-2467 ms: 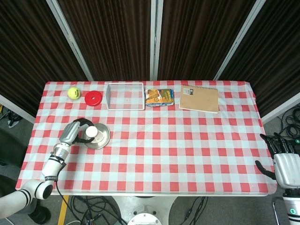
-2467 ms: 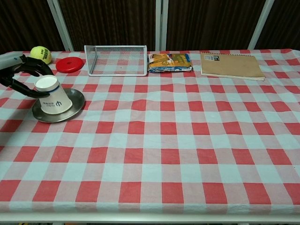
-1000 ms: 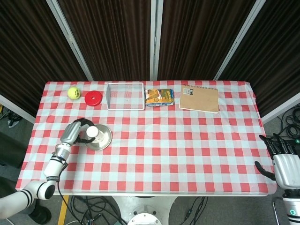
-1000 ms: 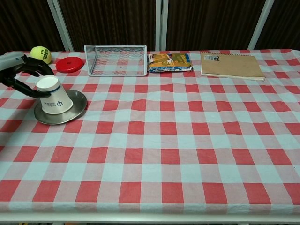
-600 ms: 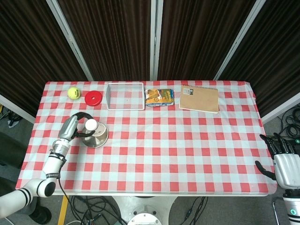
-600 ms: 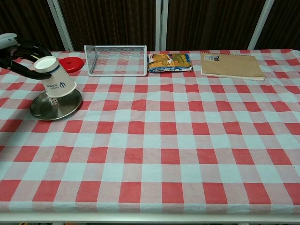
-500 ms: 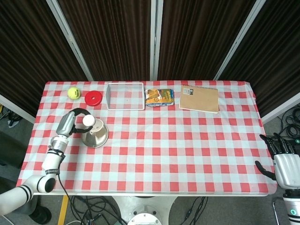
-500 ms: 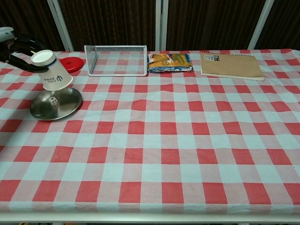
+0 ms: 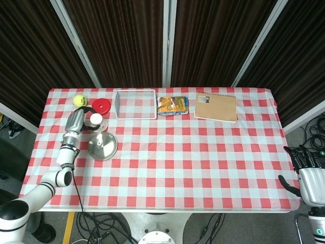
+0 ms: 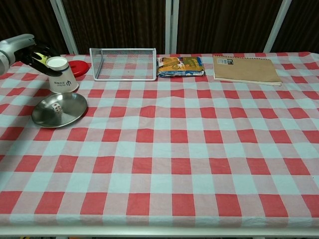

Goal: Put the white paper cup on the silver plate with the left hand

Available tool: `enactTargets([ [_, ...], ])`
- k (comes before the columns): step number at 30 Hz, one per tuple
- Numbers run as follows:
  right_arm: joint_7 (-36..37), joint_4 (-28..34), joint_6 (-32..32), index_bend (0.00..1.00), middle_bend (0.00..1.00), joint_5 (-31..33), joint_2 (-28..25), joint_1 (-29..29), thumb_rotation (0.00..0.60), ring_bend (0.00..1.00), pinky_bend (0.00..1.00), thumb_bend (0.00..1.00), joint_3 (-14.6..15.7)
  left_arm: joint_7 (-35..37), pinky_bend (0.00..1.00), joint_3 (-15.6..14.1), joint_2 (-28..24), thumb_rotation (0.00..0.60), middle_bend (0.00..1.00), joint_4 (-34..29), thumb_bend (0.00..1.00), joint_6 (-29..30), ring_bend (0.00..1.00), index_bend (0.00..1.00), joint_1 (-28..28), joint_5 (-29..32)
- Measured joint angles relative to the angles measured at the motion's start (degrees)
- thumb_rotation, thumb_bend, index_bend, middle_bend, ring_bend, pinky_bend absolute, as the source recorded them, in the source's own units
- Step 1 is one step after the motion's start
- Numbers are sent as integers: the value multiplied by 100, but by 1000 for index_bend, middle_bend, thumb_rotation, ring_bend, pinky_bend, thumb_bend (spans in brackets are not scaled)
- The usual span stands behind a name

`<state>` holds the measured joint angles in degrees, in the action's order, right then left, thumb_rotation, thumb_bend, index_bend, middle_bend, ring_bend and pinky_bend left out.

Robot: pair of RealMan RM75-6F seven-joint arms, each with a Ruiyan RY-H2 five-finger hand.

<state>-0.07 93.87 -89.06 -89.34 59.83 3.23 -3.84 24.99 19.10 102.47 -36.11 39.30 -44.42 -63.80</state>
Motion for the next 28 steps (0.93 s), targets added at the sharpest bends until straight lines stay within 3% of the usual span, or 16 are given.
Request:
enactTargets([
  [3,24,-15,2,154,227,26,-5,-3,600,73,166,163,-10,-2,48,-28,-18,600,148,-40,191,211,52,144,52,-77],
  [11,247,-226,68,166,175,119,-3,9,600,63,166,165,-41,-267,48,-355,-609,600,145,-840,182,1396,51,138,677,-509],
  [18,877,-672,107,77,75,68,45,13,600,0,163,207,3,-1091,44,-864,-1786,600,155,-2612,184,2877,51,187,1867,-856],
  [22,1297,-1010,77,55,64,-12,171,-17,600,0,156,210,67,-1760,43,-1290,-2498,600,158,-3551,185,3639,51,202,2657,-1057],
  [28,1290,-1070,-262,52,75,-346,367,-100,600,0,153,212,166,-1967,43,-1833,-3133,600,163,-4760,186,4454,51,202,3571,-1325],
])
